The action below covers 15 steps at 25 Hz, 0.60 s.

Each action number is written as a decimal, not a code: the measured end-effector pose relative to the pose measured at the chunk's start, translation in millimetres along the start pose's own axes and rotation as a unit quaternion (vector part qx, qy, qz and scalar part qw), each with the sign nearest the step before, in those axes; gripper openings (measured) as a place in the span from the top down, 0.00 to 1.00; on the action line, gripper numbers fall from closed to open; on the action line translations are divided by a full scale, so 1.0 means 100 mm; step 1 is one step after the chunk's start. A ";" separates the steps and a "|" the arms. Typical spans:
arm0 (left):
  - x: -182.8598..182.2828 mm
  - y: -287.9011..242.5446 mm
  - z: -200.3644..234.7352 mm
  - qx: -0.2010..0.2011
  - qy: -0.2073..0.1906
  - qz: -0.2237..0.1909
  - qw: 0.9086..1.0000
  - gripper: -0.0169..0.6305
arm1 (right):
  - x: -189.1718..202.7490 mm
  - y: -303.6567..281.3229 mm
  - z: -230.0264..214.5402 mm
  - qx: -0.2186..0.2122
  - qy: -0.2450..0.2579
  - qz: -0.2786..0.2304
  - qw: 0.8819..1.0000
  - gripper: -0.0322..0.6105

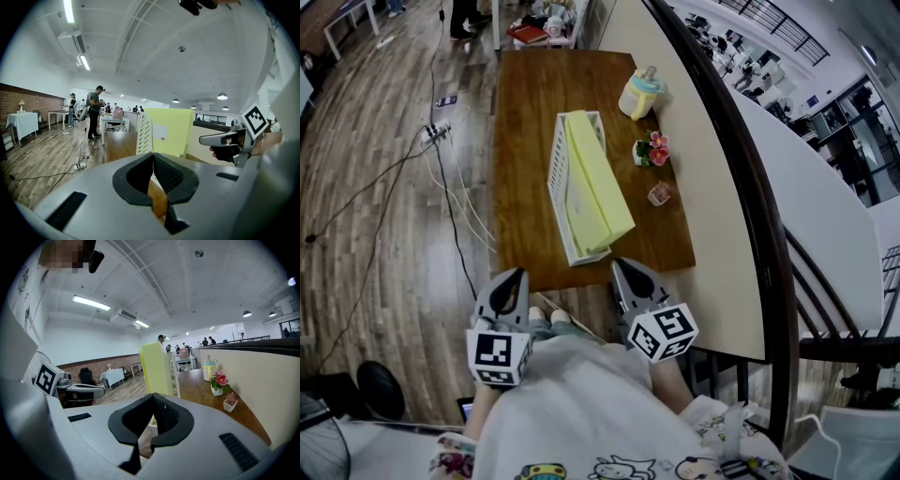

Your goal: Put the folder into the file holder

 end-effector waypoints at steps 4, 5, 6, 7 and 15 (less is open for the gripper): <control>0.01 0.01 0.00 -0.001 0.001 0.000 1.000 0.97 | 0.02 0.02 0.00 0.003 -0.002 -0.001 1.000 0.95; 0.02 0.01 0.00 -0.001 0.001 0.000 1.000 0.97 | 0.02 0.02 0.00 0.004 -0.003 -0.001 1.000 0.95; 0.02 0.01 -0.01 -0.001 0.000 0.000 1.000 0.97 | 0.03 0.02 0.00 0.004 -0.004 0.000 1.000 0.95; 0.02 0.02 -0.01 -0.001 0.000 0.000 1.000 0.97 | 0.03 0.03 -0.01 0.005 -0.004 0.001 1.000 0.95; 0.03 0.02 -0.03 -0.004 0.002 0.001 1.000 0.97 | 0.05 0.07 -0.03 0.007 -0.006 0.001 1.000 0.95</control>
Point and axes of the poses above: the fingertips, and each gripper's own axes: y backward along the fingers, z to its left, x out of its underside, the point moved 6 cm from there along y, backward along the fingers, and after that the axes turned 3 degrees about -x, right-handed, at the moved point
